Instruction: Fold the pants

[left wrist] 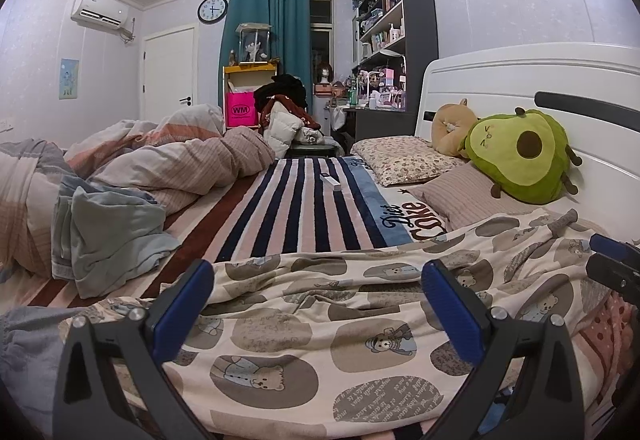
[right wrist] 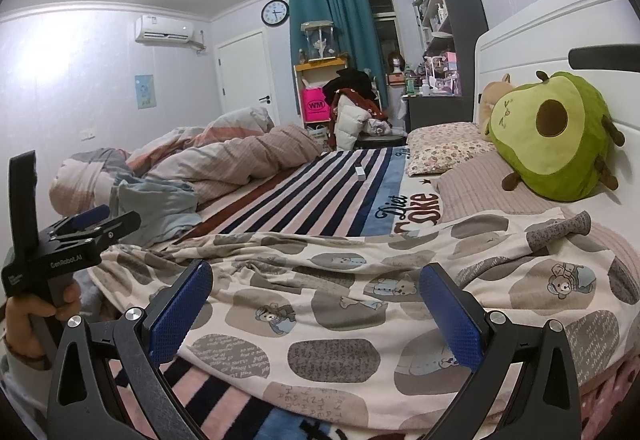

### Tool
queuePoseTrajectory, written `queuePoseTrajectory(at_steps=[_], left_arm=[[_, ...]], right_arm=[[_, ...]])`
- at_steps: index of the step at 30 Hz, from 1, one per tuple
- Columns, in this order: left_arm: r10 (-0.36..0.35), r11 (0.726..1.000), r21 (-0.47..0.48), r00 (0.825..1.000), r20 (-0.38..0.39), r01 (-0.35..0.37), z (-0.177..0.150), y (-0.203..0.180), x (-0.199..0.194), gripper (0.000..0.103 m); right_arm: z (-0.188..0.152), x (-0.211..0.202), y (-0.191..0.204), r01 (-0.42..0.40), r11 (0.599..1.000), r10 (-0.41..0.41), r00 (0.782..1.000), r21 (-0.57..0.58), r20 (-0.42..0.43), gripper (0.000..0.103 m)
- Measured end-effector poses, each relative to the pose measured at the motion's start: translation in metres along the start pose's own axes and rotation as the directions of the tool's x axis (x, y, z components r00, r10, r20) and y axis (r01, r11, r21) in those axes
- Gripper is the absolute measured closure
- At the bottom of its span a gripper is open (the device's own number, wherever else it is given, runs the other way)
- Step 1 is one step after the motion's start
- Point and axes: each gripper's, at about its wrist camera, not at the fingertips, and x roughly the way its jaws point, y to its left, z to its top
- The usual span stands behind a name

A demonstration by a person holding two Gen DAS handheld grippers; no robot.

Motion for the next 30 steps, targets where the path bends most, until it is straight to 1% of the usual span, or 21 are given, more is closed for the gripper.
queuePoseTrajectory(at_steps=[9, 16, 22, 24, 26, 28, 30], left_arm=[[-0.005, 1.000, 0.001, 1.000, -0.003, 0.005, -0.001, -0.003, 0.001, 0.001], [-0.011, 1.000, 0.005, 1.000, -0.022, 0.012, -0.005, -0.004, 0.005, 0.001], [-0.016, 1.000, 0.004, 0.999, -0.029, 0.016, -0.006, -0.004, 0.007, 0.001], [-0.025, 1.000, -0.003, 0.999, -0.045, 0.025, -0.009, -0.003, 0.011, 0.001], [-0.044, 0.999, -0.031, 0.996, -0.080, 0.042, -0.018, 0.006, 0.016, 0.001], [-0.036, 0.997, -0.068, 0.989, -0.146, 0.026, -0.033, 0.018, 0.027, 0.001], [-0.023, 0.997, -0.079, 0.976, -0.218, 0.005, -0.053, 0.025, 0.038, 0.001]], right_arm=[[0.000, -0.001, -0.001, 0.001, 1.000, -0.001, 1.000, 0.002, -0.003, 0.000], [-0.004, -0.003, -0.008, 0.012, 1.000, -0.011, 1.000, 0.025, -0.024, 0.000], [-0.003, -0.003, -0.010, 0.017, 0.999, -0.017, 1.000, 0.029, -0.023, 0.000], [-0.004, -0.003, -0.012, 0.019, 0.999, -0.018, 0.999, 0.033, -0.028, 0.000], [-0.007, -0.002, -0.016, 0.024, 0.999, -0.022, 0.999, 0.046, -0.045, 0.001], [-0.017, 0.000, -0.027, 0.057, 0.996, -0.052, 0.996, 0.068, -0.071, 0.001], [-0.031, 0.002, -0.042, 0.103, 0.990, -0.091, 0.989, 0.095, -0.114, 0.001]])
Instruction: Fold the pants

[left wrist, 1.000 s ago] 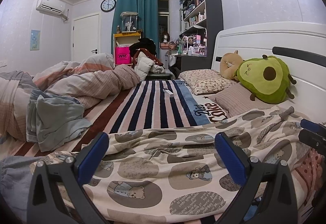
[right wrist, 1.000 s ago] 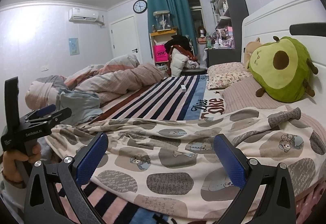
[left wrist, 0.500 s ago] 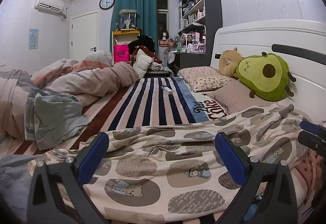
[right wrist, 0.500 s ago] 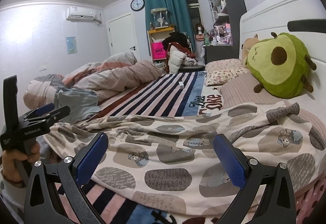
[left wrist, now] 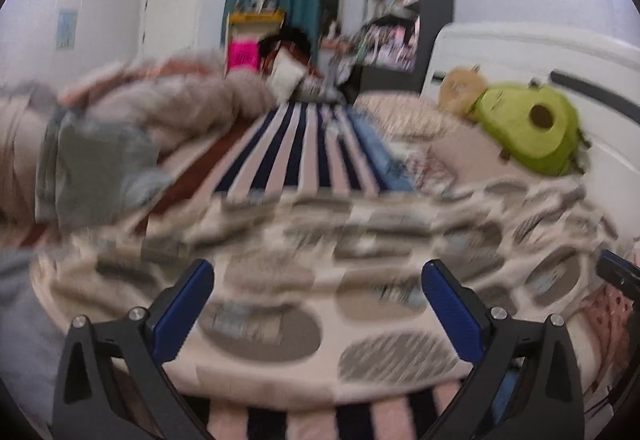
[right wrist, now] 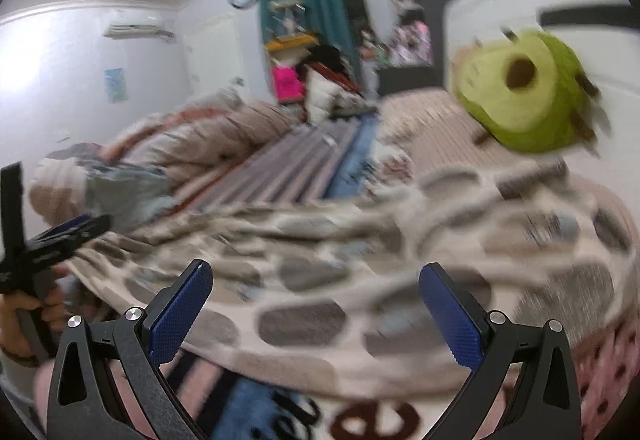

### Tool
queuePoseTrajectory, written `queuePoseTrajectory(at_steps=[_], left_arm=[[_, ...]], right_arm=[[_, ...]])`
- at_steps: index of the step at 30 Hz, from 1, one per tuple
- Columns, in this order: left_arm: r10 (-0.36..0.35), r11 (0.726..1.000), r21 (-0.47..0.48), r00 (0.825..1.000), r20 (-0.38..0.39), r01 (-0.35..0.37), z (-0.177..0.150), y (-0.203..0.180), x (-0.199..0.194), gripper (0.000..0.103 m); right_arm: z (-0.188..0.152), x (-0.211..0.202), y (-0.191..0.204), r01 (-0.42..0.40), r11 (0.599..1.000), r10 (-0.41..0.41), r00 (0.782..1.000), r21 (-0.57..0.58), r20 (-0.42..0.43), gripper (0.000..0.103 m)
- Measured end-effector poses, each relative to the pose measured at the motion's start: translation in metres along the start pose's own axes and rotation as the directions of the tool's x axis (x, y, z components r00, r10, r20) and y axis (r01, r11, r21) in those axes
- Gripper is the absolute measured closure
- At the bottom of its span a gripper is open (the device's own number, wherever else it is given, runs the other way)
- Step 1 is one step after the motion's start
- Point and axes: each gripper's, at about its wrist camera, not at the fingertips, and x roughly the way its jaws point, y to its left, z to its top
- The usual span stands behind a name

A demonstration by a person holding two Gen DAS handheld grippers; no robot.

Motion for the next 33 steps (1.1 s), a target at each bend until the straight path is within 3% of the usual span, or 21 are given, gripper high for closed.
queuePoseTrajectory(at_steps=[3, 5, 7, 10, 14, 20, 26, 29, 31, 33], left_arm=[[0.006, 0.999, -0.039, 0.995, -0.100, -0.010, -0.026, 0.011, 0.021, 0.001], [-0.008, 0.997, -0.075, 0.987, -0.158, -0.004, -0.043, 0.017, 0.033, 0.001], [-0.006, 0.995, -0.100, 0.982, -0.191, -0.013, -0.055, 0.022, 0.039, 0.001], [0.006, 0.992, -0.119, 0.975, -0.223, -0.033, -0.067, 0.026, 0.045, 0.001], [-0.003, 0.988, -0.153, 0.970, -0.245, -0.036, -0.072, 0.030, 0.049, 0.001], [-0.020, 0.985, -0.169, 0.960, -0.279, -0.029, -0.075, 0.031, 0.048, 0.001], [-0.041, 0.982, -0.190, 0.954, -0.298, -0.017, -0.083, 0.032, 0.036, 0.001], [-0.046, 0.982, -0.189, 0.948, -0.316, -0.015, -0.088, 0.030, 0.038, 0.001], [-0.039, 0.985, -0.174, 0.945, -0.324, -0.019, -0.091, 0.027, 0.039, 0.001], [-0.049, 0.985, -0.172, 0.940, -0.338, -0.010, -0.094, 0.026, 0.038, 0.001]], right_arm=[[-0.029, 0.012, -0.034, 0.056, 0.995, -0.047, 0.994, 0.080, -0.102, 0.001], [-0.048, 0.019, -0.054, 0.067, 0.988, -0.043, 0.985, 0.140, -0.169, 0.016], [-0.062, 0.023, -0.068, 0.082, 0.980, -0.042, 0.976, 0.180, -0.214, 0.019], [-0.075, 0.024, -0.083, 0.100, 0.969, -0.045, 0.970, 0.224, -0.238, 0.019], [-0.081, 0.030, -0.099, 0.058, 0.957, 0.013, 0.971, 0.285, -0.240, 0.019], [-0.082, 0.034, -0.102, 0.042, 0.955, 0.030, 0.971, 0.293, -0.238, 0.019], [-0.076, 0.044, -0.078, -0.055, 0.946, 0.134, 0.964, 0.321, -0.229, 0.024], [-0.076, 0.049, -0.065, -0.125, 0.934, 0.208, 0.952, 0.335, -0.225, 0.032], [-0.079, 0.056, -0.054, -0.194, 0.915, 0.287, 0.929, 0.354, -0.233, 0.033], [-0.081, 0.062, -0.042, -0.207, 0.919, 0.297, 0.923, 0.336, -0.243, 0.033]])
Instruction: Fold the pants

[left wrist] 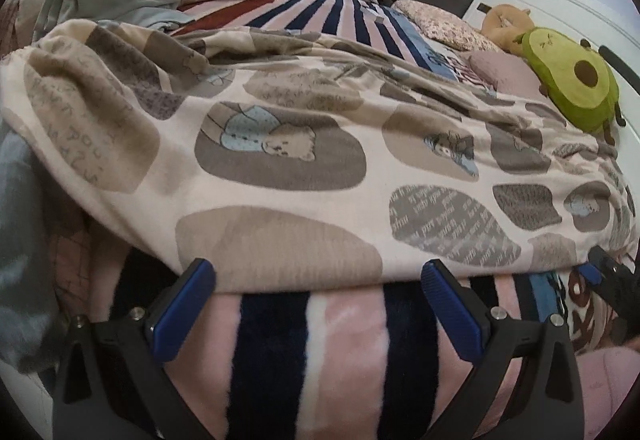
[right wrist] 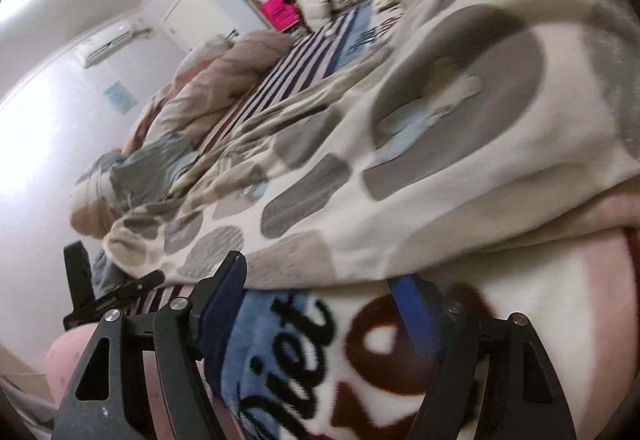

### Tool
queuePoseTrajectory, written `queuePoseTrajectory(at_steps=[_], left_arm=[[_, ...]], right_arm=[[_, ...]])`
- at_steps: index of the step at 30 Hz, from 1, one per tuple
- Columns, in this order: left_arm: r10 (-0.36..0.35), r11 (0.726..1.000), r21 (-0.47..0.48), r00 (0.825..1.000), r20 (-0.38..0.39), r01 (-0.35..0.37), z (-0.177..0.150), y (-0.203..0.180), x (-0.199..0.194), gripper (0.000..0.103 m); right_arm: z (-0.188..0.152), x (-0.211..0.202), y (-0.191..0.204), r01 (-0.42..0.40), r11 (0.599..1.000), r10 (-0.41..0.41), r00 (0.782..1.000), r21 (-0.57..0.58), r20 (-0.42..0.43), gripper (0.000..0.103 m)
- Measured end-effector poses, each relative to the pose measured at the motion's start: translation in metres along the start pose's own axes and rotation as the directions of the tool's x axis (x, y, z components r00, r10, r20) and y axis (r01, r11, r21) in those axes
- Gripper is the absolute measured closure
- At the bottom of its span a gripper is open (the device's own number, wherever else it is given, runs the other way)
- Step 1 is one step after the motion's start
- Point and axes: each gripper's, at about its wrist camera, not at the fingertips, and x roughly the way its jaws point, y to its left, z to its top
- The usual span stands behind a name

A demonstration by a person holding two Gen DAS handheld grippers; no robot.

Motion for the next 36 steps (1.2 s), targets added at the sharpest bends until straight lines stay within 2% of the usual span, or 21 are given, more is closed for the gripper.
queuePoseTrajectory(at_steps=[2, 6, 9, 12, 15, 16, 18, 19, 21, 22, 23, 24, 26, 30, 36], left_arm=[[-0.011, 1.000, -0.010, 1.000, -0.012, 0.011, -0.004, 0.002, -0.002, 0.001], [-0.015, 0.999, -0.038, 1.000, -0.019, 0.015, -0.009, 0.010, -0.002, 0.001], [0.006, 1.000, -0.015, 1.000, -0.013, -0.006, -0.009, 0.006, 0.001, 0.001], [-0.007, 0.997, -0.077, 0.999, 0.041, 0.010, 0.006, 0.018, 0.004, 0.001], [-0.047, 0.989, -0.132, 0.995, 0.093, 0.059, 0.023, 0.032, 0.006, 0.003], [-0.048, 0.988, -0.139, 0.994, 0.099, 0.062, 0.029, 0.035, 0.008, 0.006], [-0.052, 0.986, -0.155, 0.994, 0.095, 0.066, 0.035, 0.039, 0.012, 0.028], [-0.063, 0.983, -0.166, 0.993, 0.100, 0.079, 0.038, 0.041, 0.014, 0.033], [-0.068, 0.982, -0.170, 0.992, 0.104, 0.085, 0.042, 0.044, 0.018, 0.063], [-0.044, 0.983, -0.170, 0.993, 0.107, 0.062, 0.045, 0.046, 0.019, 0.070], [-0.031, 0.984, -0.172, 0.993, 0.110, 0.050, 0.046, 0.046, 0.019, 0.085], [-0.029, 0.983, -0.178, 0.992, 0.122, 0.050, 0.047, 0.048, 0.017, 0.095], [-0.038, 0.981, -0.182, 0.988, 0.151, 0.065, 0.050, 0.051, 0.009, 0.099], [-0.017, 0.990, -0.131, 0.977, 0.215, 0.046, 0.059, 0.047, -0.013, 0.100], [-0.016, 0.997, -0.061, 0.956, 0.293, 0.035, 0.094, 0.040, -0.032, 0.100]], right_arm=[[0.000, 0.002, 0.003, 0.014, 1.000, -0.014, 1.000, -0.017, 0.007, 0.033], [0.007, 0.002, 0.002, -0.009, 1.000, 0.009, 0.999, 0.006, 0.036, 0.033], [0.009, 0.005, 0.007, 0.019, 0.999, -0.017, 0.999, -0.048, 0.034, 0.033], [0.014, 0.008, 0.006, -0.009, 0.999, 0.010, 0.999, -0.040, 0.034, 0.039], [0.016, 0.006, 0.005, 0.009, 0.999, -0.007, 0.998, -0.035, 0.058, 0.043], [0.017, 0.004, 0.005, 0.011, 0.999, -0.008, 0.998, -0.038, 0.066, 0.045], [0.019, 0.001, 0.003, 0.036, 0.999, -0.033, 0.996, -0.037, 0.081, 0.056], [0.020, -0.001, 0.000, 0.057, 0.998, -0.054, 0.994, -0.032, 0.092, 0.065], [0.023, -0.004, -0.003, 0.090, 0.996, -0.088, 0.990, -0.021, 0.111, 0.078], [0.024, -0.005, -0.005, 0.111, 0.994, -0.108, 0.987, -0.018, 0.117, 0.087], [0.025, -0.005, -0.007, 0.127, 0.992, -0.124, 0.985, -0.017, 0.119, 0.092], [0.026, -0.004, -0.009, 0.141, 0.990, -0.138, 0.983, -0.012, 0.118, 0.093], [0.027, -0.006, -0.010, 0.142, 0.990, -0.141, 0.982, -0.006, 0.123, 0.097], [0.034, -0.016, -0.004, 0.146, 0.989, -0.138, 0.975, -0.032, 0.176, 0.099], [0.066, -0.017, 0.018, 0.136, 0.980, -0.106, 0.975, -0.143, 0.197, 0.099]])
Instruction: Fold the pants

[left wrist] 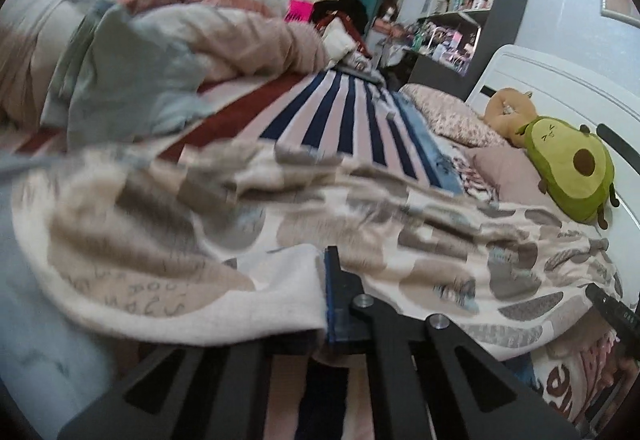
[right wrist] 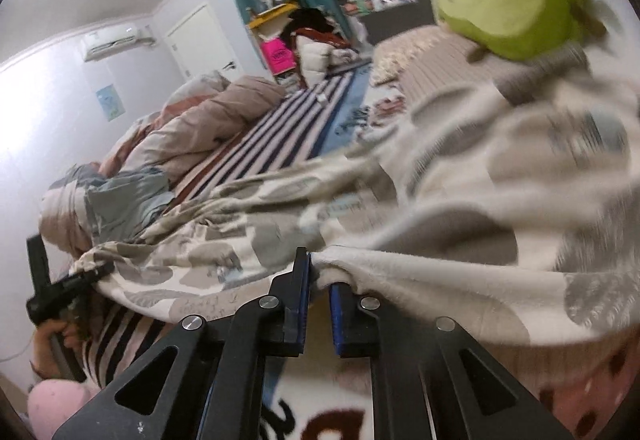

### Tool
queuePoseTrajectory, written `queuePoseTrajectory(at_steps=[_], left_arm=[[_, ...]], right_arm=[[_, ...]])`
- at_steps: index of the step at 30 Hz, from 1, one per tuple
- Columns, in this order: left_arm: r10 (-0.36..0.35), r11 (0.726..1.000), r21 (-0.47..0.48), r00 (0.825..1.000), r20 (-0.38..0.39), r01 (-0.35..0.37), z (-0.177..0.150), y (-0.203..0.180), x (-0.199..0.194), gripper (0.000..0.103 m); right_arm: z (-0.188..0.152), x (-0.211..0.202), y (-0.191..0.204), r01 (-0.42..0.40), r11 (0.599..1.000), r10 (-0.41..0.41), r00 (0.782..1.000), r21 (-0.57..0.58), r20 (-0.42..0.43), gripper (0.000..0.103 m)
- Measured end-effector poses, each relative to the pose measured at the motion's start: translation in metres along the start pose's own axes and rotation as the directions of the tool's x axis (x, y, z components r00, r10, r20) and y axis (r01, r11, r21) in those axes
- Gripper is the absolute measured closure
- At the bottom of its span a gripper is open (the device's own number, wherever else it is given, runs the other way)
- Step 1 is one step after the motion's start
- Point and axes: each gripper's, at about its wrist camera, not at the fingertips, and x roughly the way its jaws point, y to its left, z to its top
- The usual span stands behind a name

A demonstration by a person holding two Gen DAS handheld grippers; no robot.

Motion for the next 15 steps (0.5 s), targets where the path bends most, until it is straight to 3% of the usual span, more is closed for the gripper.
queuePoseTrajectory(at_steps=[7, 15], left_arm=[[0.014, 0.998, 0.056, 0.998, 0.069, -0.018, 0.048, -0.011, 0.021, 0.101], [0.051, 0.991, 0.123, 0.996, 0.074, -0.060, 0.093, -0.028, 0.078, 0.101]], right_arm=[[0.057, 0.022, 0.005, 0.007, 0.995, -0.008, 1.000, -0.095, -0.006, 0.100], [0.110, 0.060, 0.004, 0.052, 0.980, -0.061, 0.997, -0.192, -0.040, 0.100]])
